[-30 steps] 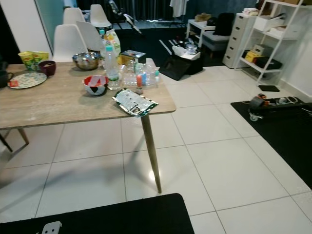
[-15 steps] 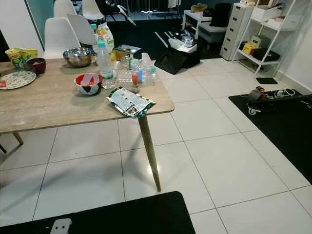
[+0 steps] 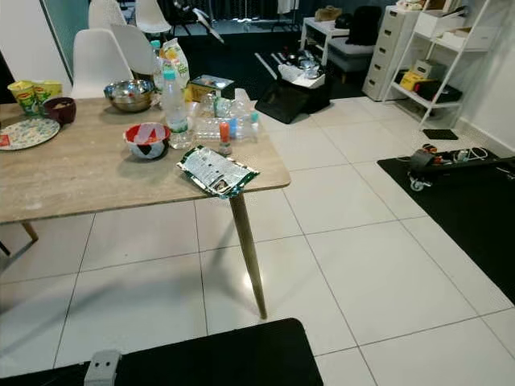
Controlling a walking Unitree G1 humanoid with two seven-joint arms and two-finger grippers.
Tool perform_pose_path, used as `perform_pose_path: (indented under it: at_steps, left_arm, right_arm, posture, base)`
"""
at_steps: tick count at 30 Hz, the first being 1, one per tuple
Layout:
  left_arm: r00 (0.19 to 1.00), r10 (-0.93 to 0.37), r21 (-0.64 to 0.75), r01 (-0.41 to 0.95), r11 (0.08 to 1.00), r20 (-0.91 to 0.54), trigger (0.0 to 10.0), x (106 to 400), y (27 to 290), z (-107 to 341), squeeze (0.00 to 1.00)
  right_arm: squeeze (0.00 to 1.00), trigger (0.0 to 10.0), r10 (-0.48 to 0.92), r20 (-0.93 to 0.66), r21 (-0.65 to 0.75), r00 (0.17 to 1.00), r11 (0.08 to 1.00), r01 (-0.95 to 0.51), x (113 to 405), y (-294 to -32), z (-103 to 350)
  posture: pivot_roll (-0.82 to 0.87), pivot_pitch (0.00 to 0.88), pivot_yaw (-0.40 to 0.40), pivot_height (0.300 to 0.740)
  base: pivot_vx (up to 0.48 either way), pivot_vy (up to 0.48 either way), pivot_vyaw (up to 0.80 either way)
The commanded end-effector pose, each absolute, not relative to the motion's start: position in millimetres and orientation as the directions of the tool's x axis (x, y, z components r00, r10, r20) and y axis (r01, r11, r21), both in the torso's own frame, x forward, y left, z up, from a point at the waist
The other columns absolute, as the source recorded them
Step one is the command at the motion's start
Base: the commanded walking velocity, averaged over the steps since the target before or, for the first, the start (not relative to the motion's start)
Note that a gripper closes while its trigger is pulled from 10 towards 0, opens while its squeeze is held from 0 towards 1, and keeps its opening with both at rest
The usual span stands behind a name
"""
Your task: Restocking fridge
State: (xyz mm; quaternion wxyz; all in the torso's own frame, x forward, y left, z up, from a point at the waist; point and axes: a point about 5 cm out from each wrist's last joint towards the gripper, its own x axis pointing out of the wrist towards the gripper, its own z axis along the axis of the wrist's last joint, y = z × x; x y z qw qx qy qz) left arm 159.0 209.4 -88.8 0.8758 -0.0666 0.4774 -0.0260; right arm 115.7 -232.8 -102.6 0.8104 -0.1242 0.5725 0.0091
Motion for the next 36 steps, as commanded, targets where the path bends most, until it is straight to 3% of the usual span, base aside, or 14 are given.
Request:
perform_pose_path:
  at_steps: [1,3,7,15,23,36]
  left_arm:
    - [0.523,-0.114,-0.135,-0.002,0.991,-0.845,10.0,154,207,-91,0.0]
    - [0.5,-0.116,-0.116,0.03,0.993,-0.858,10.0,151,208,-93,0.0]
    - [0.525,-0.115,-0.129,0.011,0.992,-0.843,10.0,153,212,-91,0.0]
    - [0.478,-0.092,-0.121,-0.03,0.992,-0.874,10.0,134,211,-98,0.0]
    - [0.507,-0.101,-0.127,-0.016,0.992,-0.856,10.0,145,206,-95,0.0]
    - [0.492,-0.122,-0.11,0.053,0.993,-0.862,10.0,145,201,-96,0.0]
  right_arm:
    - [0.0,10.0,-0.152,-0.923,-0.207,0.354,0.97,-0.125,119,-238,-100]
    - [0.0,10.0,-0.162,-0.908,-0.201,0.387,0.978,-0.063,127,-239,-98]
    - [0.0,10.0,-0.155,-0.919,-0.198,0.363,0.976,-0.086,121,-235,-101]
    - [0.0,10.0,-0.138,-0.935,-0.178,0.328,0.979,-0.095,109,-229,-106]
    - [0.0,10.0,-0.134,-0.945,-0.174,0.299,0.978,-0.112,99,-227,-108]
    - [0.0,10.0,-0.118,-0.939,-0.165,0.322,0.978,-0.123,111,-224,-106]
  posture:
    - [0.02,0.0,0.0,0.74]
    - [0.04,0.0,-0.03,0.74]
    - [0.05,0.0,-0.03,0.74]
    - [0.01,0.0,0.019,0.74]
    - [0.05,0.0,0.013,0.74]
    - [0.05,0.0,0.003,0.74]
  base:
    - [0.0,0.0,0.0]
    - [0.0,0.0,0.0]
    - [0.0,0.0,-0.28]
    - [0.0,0.0,-0.7]
    - [0.0,0.0,0.0]
    - [0.0,0.0,-0.8]
